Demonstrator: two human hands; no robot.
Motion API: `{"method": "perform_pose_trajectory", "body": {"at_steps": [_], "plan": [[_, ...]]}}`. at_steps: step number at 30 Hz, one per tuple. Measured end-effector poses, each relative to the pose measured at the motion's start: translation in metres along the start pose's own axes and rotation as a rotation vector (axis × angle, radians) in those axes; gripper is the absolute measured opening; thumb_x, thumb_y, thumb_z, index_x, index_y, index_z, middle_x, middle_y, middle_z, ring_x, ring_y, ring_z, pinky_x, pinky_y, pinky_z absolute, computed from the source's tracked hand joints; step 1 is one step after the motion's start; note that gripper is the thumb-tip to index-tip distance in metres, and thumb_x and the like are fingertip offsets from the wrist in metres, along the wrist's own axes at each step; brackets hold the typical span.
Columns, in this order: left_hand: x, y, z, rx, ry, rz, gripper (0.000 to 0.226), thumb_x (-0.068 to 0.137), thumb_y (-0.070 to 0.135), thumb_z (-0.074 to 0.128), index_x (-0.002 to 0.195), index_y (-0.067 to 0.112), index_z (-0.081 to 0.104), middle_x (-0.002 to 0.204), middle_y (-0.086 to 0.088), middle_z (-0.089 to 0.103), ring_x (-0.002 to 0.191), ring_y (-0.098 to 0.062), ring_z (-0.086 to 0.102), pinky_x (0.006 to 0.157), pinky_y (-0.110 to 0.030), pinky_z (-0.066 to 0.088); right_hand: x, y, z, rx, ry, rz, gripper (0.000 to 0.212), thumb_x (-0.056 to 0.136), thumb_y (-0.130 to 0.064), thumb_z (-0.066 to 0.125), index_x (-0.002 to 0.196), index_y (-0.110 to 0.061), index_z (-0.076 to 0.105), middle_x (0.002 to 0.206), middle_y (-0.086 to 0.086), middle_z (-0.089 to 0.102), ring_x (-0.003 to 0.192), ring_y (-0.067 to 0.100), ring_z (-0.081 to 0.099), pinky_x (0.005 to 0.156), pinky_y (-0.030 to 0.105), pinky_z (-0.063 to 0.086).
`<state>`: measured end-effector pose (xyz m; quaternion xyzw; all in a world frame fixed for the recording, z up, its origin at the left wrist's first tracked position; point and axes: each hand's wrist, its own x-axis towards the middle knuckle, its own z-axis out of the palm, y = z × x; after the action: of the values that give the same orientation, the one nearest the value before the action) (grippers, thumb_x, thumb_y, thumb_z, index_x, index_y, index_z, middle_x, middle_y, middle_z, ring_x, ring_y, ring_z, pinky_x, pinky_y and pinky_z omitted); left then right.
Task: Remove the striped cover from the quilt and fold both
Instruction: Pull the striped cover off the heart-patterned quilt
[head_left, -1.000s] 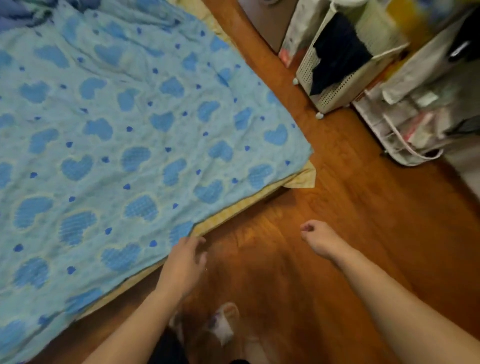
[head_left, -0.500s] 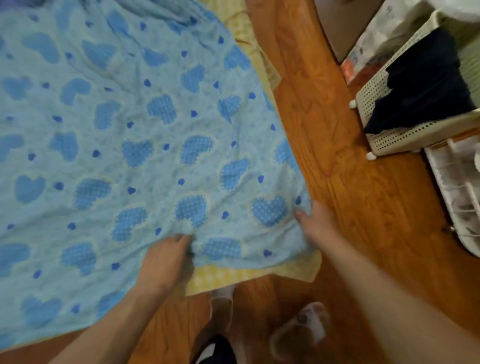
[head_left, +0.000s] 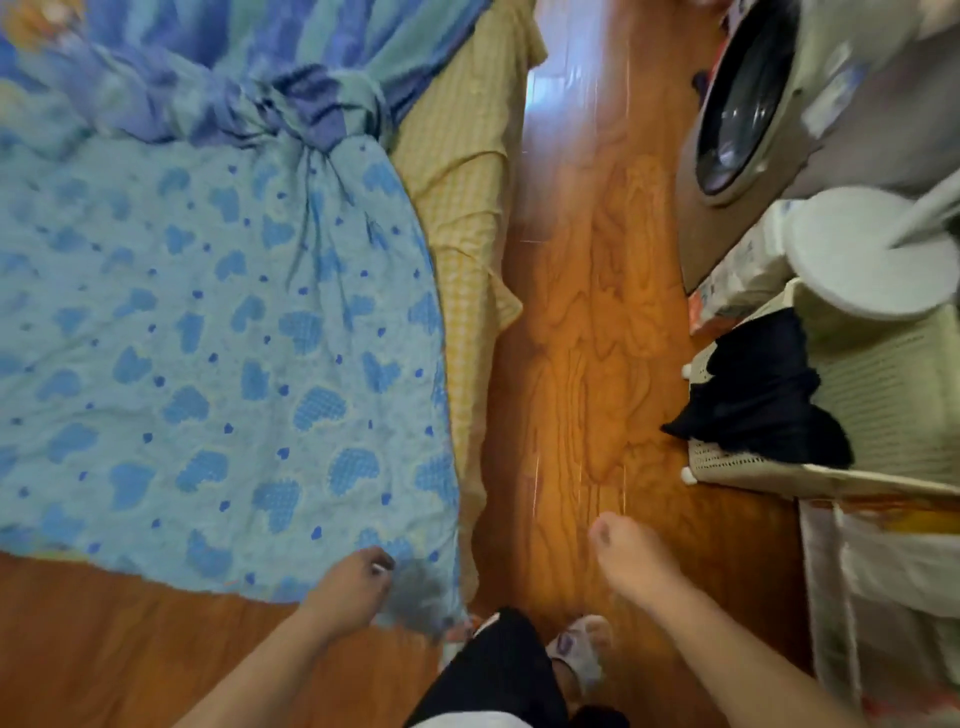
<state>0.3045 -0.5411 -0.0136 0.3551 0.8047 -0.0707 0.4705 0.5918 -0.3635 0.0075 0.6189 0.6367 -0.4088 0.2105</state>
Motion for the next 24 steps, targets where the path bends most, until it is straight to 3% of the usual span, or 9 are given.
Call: {"method": "perform_pose_trajectory", "body": {"at_steps": [2, 5, 7, 12, 16, 18, 20, 22, 24], "plan": [[-0.004, 0.047, -0.003, -0.12, 0.002, 0.038, 0.012, 0.094, 0.022, 0.057, 0.093, 0.033, 0.063, 0.091, 0.001, 0.074, 0.072, -0.006, 0.064, 0.064, -0.017, 0.046, 0.019, -0.005, -0.058, -0.072, 0.048, -0.011, 0.016, 0.102, -0.027, 0.044, 0.097, -0.026, 0.059, 0.092, -0.004, 0.062, 0.078, 0.011, 0.058, 0.062, 0.026, 0.045], [0.008, 0.097, -0.017, -0.308, 0.07, 0.068, 0.013, 0.094, 0.019, 0.057, 0.098, 0.023, 0.069, 0.085, 0.001, 0.071, 0.072, -0.012, 0.064, 0.073, -0.027, 0.049, 0.052, -0.044, -0.122, -0.086, 0.072, -0.107, 0.021, 0.102, -0.03, 0.044, 0.094, -0.024, 0.062, 0.09, -0.001, 0.066, 0.079, 0.016, 0.063, 0.07, 0.031, 0.054], [0.022, 0.115, -0.029, -0.478, 0.121, 0.043, 0.013, 0.095, 0.015, 0.057, 0.095, 0.015, 0.07, 0.076, 0.0, 0.067, 0.062, -0.012, 0.059, 0.067, -0.03, 0.049, 0.068, -0.083, -0.151, -0.028, 0.017, -0.187, 0.022, 0.1, -0.028, 0.045, 0.089, -0.025, 0.063, 0.088, 0.002, 0.068, 0.08, 0.021, 0.067, 0.072, 0.035, 0.057], [0.082, 0.129, -0.067, -0.803, 0.16, -0.12, 0.013, 0.094, 0.013, 0.064, 0.084, 0.008, 0.07, 0.071, -0.005, 0.069, 0.059, -0.014, 0.059, 0.061, -0.027, 0.042, 0.131, -0.169, -0.212, -0.064, -0.119, -0.27, 0.017, 0.098, -0.021, 0.048, 0.093, -0.02, 0.064, 0.099, 0.012, 0.069, 0.095, 0.032, 0.066, 0.087, 0.047, 0.056], [0.145, 0.159, -0.12, -0.769, 0.179, -0.188, 0.013, 0.09, 0.018, 0.065, 0.077, 0.016, 0.068, 0.073, -0.004, 0.069, 0.067, -0.021, 0.063, 0.072, -0.038, 0.052, 0.197, -0.214, -0.268, -0.155, -0.123, -0.228, 0.017, 0.1, -0.019, 0.048, 0.091, -0.019, 0.062, 0.097, 0.008, 0.067, 0.086, 0.023, 0.066, 0.079, 0.036, 0.057], [0.169, 0.191, -0.151, -0.661, 0.149, -0.19, 0.014, 0.091, 0.026, 0.063, 0.077, 0.024, 0.063, 0.083, -0.002, 0.071, 0.079, -0.02, 0.066, 0.078, -0.034, 0.052, 0.228, -0.231, -0.294, -0.223, -0.121, -0.199, 0.019, 0.1, -0.019, 0.049, 0.084, -0.021, 0.059, 0.092, 0.006, 0.066, 0.085, 0.021, 0.065, 0.077, 0.035, 0.057], [0.189, 0.221, -0.174, -0.594, 0.133, -0.215, 0.012, 0.093, 0.03, 0.059, 0.082, 0.028, 0.059, 0.095, -0.004, 0.071, 0.092, -0.023, 0.067, 0.08, -0.031, 0.051, 0.252, -0.246, -0.315, -0.311, -0.128, -0.185, 0.018, 0.099, -0.021, 0.05, 0.082, -0.022, 0.056, 0.086, 0.001, 0.061, 0.078, 0.017, 0.061, 0.066, 0.03, 0.053], [0.205, 0.245, -0.186, -0.685, 0.14, -0.284, 0.018, 0.095, 0.031, 0.056, 0.077, 0.025, 0.057, 0.086, -0.002, 0.068, 0.079, -0.018, 0.066, 0.068, -0.026, 0.052, 0.274, -0.266, -0.33, -0.463, -0.146, -0.177, 0.015, 0.099, -0.022, 0.049, 0.086, -0.022, 0.058, 0.086, -0.002, 0.061, 0.076, 0.013, 0.059, 0.059, 0.025, 0.045], [0.222, 0.259, -0.193, -0.887, 0.136, -0.403, 0.031, 0.097, 0.032, 0.053, 0.068, 0.022, 0.056, 0.068, 0.005, 0.06, 0.058, -0.006, 0.057, 0.046, -0.016, 0.04, 0.305, -0.291, -0.34, -0.675, -0.194, -0.243, 0.017, 0.098, -0.019, 0.048, 0.085, -0.021, 0.059, 0.083, -0.005, 0.059, 0.073, 0.011, 0.056, 0.056, 0.022, 0.04]]}}
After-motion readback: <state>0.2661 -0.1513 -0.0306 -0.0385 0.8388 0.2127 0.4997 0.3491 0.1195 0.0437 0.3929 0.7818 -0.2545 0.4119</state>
